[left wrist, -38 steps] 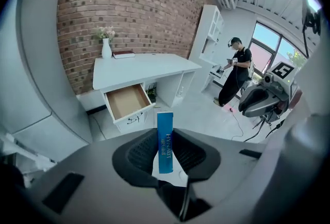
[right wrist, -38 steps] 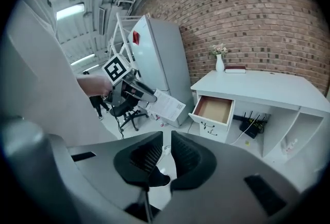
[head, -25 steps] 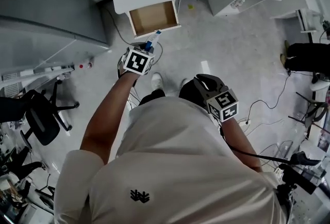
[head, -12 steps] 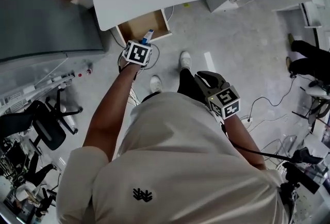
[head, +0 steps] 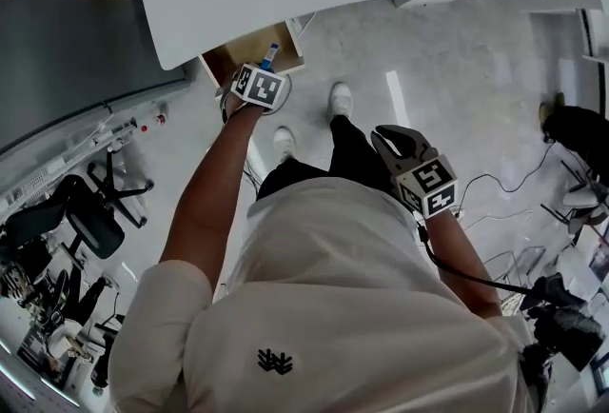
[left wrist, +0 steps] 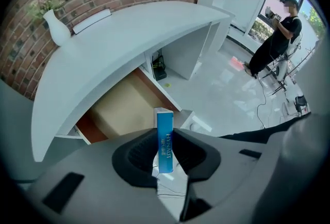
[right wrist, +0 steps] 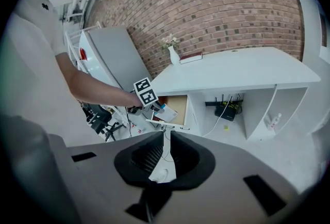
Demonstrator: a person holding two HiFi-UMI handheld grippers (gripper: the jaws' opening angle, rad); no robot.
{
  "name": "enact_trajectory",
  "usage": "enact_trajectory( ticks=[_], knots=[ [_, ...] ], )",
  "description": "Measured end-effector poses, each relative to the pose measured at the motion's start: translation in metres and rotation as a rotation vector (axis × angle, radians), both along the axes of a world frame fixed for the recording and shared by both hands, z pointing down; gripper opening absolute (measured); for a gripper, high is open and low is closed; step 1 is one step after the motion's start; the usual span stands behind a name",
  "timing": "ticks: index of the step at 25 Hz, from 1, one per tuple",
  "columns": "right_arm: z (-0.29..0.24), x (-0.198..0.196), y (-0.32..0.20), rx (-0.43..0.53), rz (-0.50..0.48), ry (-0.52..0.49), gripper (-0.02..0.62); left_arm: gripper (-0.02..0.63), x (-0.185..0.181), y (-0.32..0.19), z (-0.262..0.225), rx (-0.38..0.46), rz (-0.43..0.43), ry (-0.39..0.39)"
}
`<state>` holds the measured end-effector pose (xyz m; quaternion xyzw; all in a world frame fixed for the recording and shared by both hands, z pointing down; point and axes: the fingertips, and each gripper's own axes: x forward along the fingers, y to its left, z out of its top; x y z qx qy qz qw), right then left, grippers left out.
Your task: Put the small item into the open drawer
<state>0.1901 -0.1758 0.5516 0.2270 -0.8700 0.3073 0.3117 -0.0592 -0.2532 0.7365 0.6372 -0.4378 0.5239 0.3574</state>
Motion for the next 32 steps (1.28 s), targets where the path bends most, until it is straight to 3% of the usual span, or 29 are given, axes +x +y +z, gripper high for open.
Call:
enact_trajectory(
  ticks=[13, 32],
  knots=[
    [0.050, 0.061, -0.050, -0.108, 0.002, 0.039, 0.064, 0.097, 0.027, -0.063, 0.083, -0.049, -0.028, -0.060],
    [0.082, 0.074, -0.077, -0.167, 0.000, 0.047, 0.063, 0.106, 0.036, -0.089, 0.126, -0.056, 0.011, -0.028]
  ],
)
